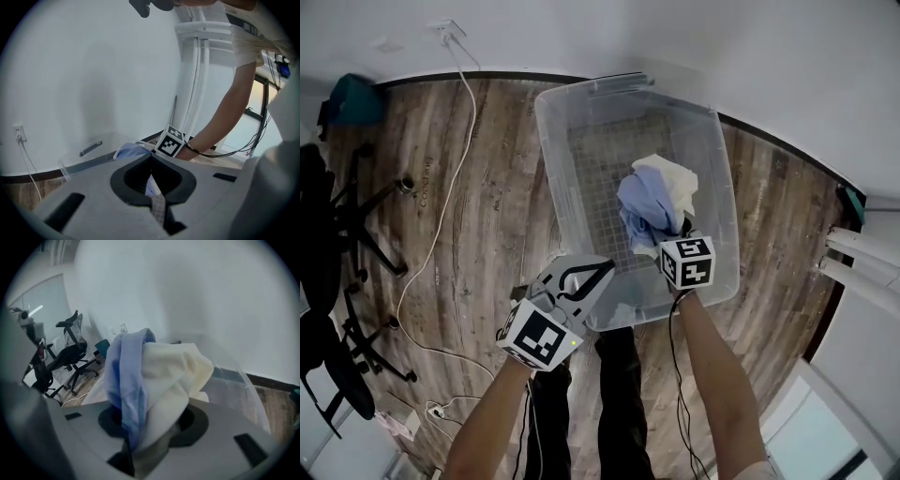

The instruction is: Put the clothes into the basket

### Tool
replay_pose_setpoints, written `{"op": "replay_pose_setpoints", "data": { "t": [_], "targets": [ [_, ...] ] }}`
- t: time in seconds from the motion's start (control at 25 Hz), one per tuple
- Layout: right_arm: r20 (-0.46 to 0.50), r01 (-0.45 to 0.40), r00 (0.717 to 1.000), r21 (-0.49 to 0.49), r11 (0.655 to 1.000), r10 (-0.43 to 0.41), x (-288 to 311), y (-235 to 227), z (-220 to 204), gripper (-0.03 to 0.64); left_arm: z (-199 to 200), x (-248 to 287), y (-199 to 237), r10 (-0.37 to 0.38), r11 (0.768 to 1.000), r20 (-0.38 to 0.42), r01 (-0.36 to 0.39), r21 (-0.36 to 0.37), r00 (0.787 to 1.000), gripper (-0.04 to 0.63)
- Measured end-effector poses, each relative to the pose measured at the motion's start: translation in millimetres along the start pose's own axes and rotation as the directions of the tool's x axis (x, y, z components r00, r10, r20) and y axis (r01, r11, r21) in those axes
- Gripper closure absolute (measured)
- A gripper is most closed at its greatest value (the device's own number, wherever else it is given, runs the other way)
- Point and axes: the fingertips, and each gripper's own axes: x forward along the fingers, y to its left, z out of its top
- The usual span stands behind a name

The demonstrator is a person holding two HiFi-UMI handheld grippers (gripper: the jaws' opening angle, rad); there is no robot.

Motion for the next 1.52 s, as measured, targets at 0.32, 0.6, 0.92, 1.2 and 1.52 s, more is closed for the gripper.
{"op": "replay_pose_setpoints", "data": {
  "t": [0.32, 0.6, 0.92, 1.2, 1.52],
  "targets": [
    [-0.011, 0.014, 1.0, 0.002, 1.0, -0.014, 34.2, 6.8, -2.7, 0.439, -9.1, -0.2, 12.9, 0.026, 0.999, 0.008, -0.026, -0.036, 1.0, 0.581],
    [-0.066, 0.001, 0.998, -0.066, 0.998, -0.006, 45.0, 4.7, -6.9, 0.15, -0.5, 2.9, 6.8, 0.015, 0.999, 0.023, -0.013, -0.05, 1.0, 0.581],
    [-0.046, 0.016, 0.999, -0.159, 0.987, -0.023, 38.4, 1.6, 1.5, 0.126, 13.9, 4.4, 8.5, 0.041, 0.998, 0.032, -0.039, -0.055, 0.999, 0.581],
    [0.072, 0.035, 0.997, -0.131, 0.991, -0.026, 21.6, 7.3, 27.6, 0.29, 21.8, 9.2, 7.6, 0.013, 1.0, 0.011, -0.013, -0.025, 1.0, 0.581],
    [0.141, 0.064, 0.989, -0.145, 0.987, -0.044, -5.9, 6.2, 44.2, 0.6, 27.9, 8.4, 8.9, 0.029, 0.999, 0.001, -0.029, -0.025, 1.0, 0.581]
  ]
}}
